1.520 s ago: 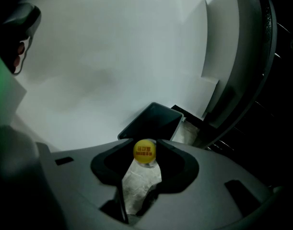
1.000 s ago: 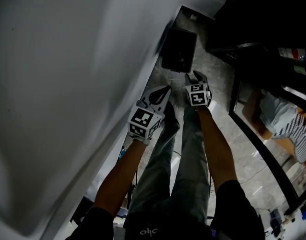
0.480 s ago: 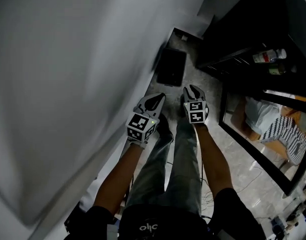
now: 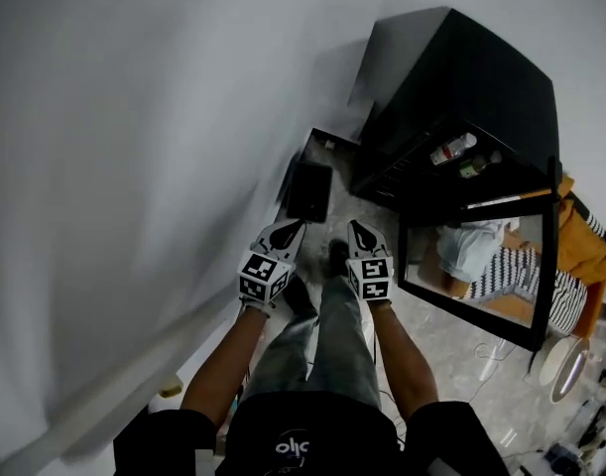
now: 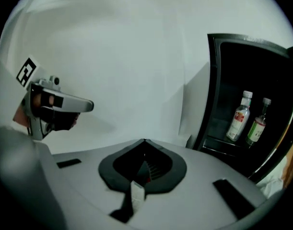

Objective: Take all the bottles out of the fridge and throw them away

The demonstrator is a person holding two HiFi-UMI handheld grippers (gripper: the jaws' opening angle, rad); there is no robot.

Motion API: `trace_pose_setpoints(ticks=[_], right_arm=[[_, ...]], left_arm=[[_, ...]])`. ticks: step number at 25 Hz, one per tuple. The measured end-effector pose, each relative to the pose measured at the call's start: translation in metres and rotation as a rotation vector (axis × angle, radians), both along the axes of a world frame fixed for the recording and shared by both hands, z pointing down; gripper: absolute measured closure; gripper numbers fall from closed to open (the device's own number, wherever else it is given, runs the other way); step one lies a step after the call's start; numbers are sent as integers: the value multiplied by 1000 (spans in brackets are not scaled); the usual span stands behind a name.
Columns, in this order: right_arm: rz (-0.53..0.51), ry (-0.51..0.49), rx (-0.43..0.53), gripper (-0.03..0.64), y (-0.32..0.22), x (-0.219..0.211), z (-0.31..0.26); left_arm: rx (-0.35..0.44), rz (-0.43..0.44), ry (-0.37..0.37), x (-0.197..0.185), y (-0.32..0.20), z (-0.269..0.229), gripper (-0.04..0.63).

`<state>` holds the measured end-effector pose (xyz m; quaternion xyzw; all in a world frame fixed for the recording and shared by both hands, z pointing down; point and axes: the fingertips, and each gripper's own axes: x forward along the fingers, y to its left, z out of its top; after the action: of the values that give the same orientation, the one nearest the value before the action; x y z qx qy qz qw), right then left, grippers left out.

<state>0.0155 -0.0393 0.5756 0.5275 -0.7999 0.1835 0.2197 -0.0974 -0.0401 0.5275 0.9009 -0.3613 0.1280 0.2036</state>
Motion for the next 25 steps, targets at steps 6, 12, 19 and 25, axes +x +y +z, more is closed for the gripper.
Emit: trace_pose_setpoints(ticks=[6,12,19,25], right_arm=[[31,-44,93,609,20,14,-103],[47,-82,149,609,27,50,-171],[50,-116,186,609,44,128,-222],[75,-102,218,609,52,207,-246]], left_arm=[[44,7,26,22,9,-64,594],[112,43,35,75,3,-127,594],[191,50,58,150,1,-204,594],[191,72,78,212,10,-220,594]])
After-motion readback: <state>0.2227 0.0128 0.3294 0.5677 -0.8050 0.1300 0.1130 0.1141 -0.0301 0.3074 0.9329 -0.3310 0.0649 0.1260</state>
